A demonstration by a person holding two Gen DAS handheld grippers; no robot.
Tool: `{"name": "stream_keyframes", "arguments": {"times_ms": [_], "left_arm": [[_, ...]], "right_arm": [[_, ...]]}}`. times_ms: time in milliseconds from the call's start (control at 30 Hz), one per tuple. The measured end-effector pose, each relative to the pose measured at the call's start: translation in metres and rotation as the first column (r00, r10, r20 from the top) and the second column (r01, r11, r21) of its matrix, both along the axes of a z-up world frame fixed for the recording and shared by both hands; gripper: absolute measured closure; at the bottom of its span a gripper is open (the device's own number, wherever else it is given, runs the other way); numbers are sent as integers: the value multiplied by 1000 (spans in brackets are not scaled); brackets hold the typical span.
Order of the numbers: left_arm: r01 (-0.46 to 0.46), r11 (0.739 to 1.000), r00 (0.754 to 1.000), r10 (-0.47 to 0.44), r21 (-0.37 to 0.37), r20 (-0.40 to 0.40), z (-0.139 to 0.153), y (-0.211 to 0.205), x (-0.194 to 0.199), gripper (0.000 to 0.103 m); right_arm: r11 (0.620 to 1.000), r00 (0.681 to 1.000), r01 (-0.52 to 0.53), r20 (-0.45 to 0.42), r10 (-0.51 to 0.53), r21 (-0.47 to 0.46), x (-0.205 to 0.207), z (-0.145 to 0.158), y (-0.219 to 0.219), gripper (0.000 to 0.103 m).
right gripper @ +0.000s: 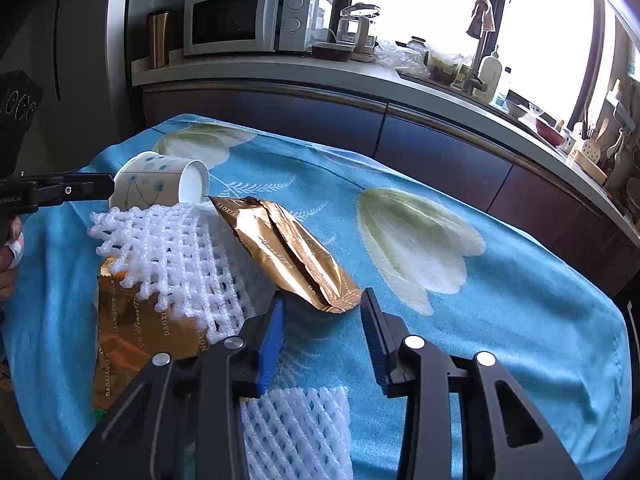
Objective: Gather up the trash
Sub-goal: 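Grasp the white paper cup with the left tool while the right tool grasps the gold foil wrapper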
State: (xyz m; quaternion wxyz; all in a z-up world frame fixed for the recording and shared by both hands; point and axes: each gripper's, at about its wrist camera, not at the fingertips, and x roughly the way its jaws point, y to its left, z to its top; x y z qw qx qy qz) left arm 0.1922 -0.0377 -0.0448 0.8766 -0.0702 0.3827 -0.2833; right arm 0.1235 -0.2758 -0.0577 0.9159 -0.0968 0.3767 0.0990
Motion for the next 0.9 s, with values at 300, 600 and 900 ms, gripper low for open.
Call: {"name": "stream_keyframes", "arguments": {"times_ms": [300, 600, 900], "left_arm": [[10, 1000, 1000, -10, -16, -4, -2, -2, 0, 95], [16, 1000, 1000, -16, -16, 6, 0, -4, -6, 95], [26, 999, 998, -28, -47, -47, -12, -8, 4, 92]], "right_arm": [[1000, 1000, -4, 31, 4, 10, -3, 7, 0, 100], [998, 998, 19, 66, -23, 63, -9, 26, -5, 101], [990, 991, 33, 121, -49, 136, -22, 48, -10, 101]]}}
